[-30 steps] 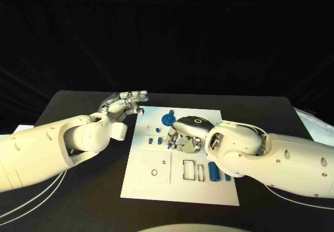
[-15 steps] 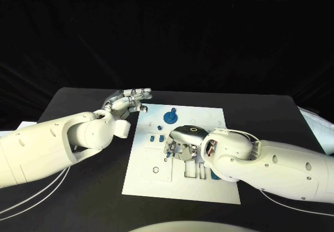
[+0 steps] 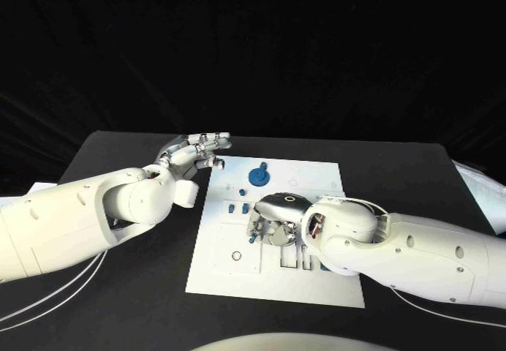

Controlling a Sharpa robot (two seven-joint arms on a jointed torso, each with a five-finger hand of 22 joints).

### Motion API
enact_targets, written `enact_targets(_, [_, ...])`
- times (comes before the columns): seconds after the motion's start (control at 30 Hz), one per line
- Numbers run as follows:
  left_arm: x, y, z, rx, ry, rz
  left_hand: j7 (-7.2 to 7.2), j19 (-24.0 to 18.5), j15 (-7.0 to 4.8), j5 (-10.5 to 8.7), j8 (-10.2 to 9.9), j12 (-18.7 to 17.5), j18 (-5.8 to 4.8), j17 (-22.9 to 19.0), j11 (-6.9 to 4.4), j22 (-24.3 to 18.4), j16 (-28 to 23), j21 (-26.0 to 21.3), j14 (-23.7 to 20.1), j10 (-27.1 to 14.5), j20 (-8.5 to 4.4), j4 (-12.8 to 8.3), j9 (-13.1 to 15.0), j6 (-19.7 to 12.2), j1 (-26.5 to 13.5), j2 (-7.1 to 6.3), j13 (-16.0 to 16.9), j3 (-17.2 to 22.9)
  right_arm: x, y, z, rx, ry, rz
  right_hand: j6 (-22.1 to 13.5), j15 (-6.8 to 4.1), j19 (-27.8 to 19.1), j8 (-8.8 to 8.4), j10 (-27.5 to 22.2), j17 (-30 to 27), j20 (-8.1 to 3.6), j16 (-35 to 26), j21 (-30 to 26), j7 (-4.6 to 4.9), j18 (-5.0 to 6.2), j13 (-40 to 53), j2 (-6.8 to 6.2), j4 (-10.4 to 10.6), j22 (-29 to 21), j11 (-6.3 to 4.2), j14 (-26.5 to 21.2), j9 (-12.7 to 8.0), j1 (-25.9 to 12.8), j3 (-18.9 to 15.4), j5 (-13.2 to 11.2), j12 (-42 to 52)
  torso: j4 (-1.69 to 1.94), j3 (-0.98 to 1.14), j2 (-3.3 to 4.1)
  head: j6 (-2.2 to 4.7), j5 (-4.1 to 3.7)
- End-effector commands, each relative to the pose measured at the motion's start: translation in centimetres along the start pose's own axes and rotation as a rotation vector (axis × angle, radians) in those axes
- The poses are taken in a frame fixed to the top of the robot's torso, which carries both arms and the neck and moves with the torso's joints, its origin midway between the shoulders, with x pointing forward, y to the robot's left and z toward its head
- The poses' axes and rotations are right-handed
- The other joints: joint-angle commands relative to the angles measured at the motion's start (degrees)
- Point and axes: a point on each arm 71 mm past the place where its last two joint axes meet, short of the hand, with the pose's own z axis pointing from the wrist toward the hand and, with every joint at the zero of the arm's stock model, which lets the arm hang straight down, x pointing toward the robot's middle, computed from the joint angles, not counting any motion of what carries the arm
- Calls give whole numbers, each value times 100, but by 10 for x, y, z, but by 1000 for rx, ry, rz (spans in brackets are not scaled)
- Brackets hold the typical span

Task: Assemble the parts on the task board

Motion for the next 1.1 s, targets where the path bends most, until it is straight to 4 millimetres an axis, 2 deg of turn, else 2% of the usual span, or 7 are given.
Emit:
enact_targets(0.03, [3, 0, 0, 5, 25, -3, 4, -12, 6, -18, 19, 24, 61, -4, 15, -5, -21, -27, -21, -43, 2, -5, -7, -41, 32, 29, 10, -22, 3, 1, 0, -11, 22, -14, -15, 37, 2, 37, 1, 8, 42, 20, 21, 33, -21, 4, 28, -12, -3, 38, 166, 1, -28, 14, 39, -27, 3, -4, -1, -4, 2])
enact_targets(0.47, [3, 0, 0, 2, 28, -3, 4, -12, 6, -18, 19, 24, 61, -4, 15, -5, -21, -27, -21, -43, 2, -5, -7, -41, 32, 29, 10, -22, 6, 3, 3, -5, 55, -38, -17, 43, 2, 39, -2, 7, 49, 23, 23, 40, -21, 4, 21, -25, 0, 45, 164, 4, -57, 16, 38, -29, -1, -7, -2, -14, 2])
enact_targets(0.63, [3, 0, 0, 1, 29, -3, 4, -12, 6, -18, 19, 24, 61, -4, 15, -5, -21, -27, -21, -43, 2, -5, -7, -41, 32, 29, 10, -22, 7, 4, 4, 8, 69, -53, -79, 70, -11, 21, -82, 7, 72, 33, 14, 62, -18, -3, -44, -41, -12, 74, 158, 1, -205, -23, 84, -52, -1, -9, -2, -17, -3])
enact_targets(0.67, [3, 0, 0, 1, 29, -3, 4, -12, 6, -18, 19, 24, 61, -4, 15, -5, -21, -27, -21, -43, 2, -5, -7, -41, 32, 29, 10, -22, 8, 3, 5, 13, 71, -55, -114, 82, -17, 14, -132, -1, 81, 30, 9, 75, -17, -8, -63, -39, -20, 88, 154, -4, -247, -34, 107, -61, 0, -8, -2, -20, -7])
enact_targets(0.77, [3, 0, 0, -1, 29, -3, 4, -12, 6, -18, 19, 24, 61, -4, 15, -5, -21, -27, -21, -43, 2, -5, -7, -41, 32, 29, 10, -22, 8, 1, 5, 28, 71, -59, -475, 184, -94, -5, -547, -102, 154, -42, -69, 211, 2, -23, -191, -10, -137, 210, 117, -85, -447, -92, 183, -71, 5, -7, 0, -24, -13])
enact_targets(0.87, [3, 0, 0, -3, 28, -3, 10, -13, 11, -17, 16, 32, 60, -25, 22, -10, -29, -36, -34, -68, 6, -10, -8, -58, 36, 35, 10, -33, 8, 0, 5, 36, 64, -58, -755, 254, -158, -5, -842, -149, 220, -70, -140, 306, 25, -24, -273, -20, -242, 302, 95, -146, -537, -140, 219, -59, -1, -6, -5, -25, -9])
enact_targets(1.1, [3, 0, 0, -7, 30, -4, 22, -21, 24, -17, 9, 40, 57, -78, 38, -20, -52, -55, -70, -132, 14, -17, -10, -91, 38, 41, 7, -56, 6, 0, 4, 35, 34, -52, -1070, 297, -220, -1, -1170, -167, 284, -60, -223, 329, 54, -15, -289, -98, -354, 360, 79, -170, -558, -196, 238, -10, 3, -4, -5, -20, -24])
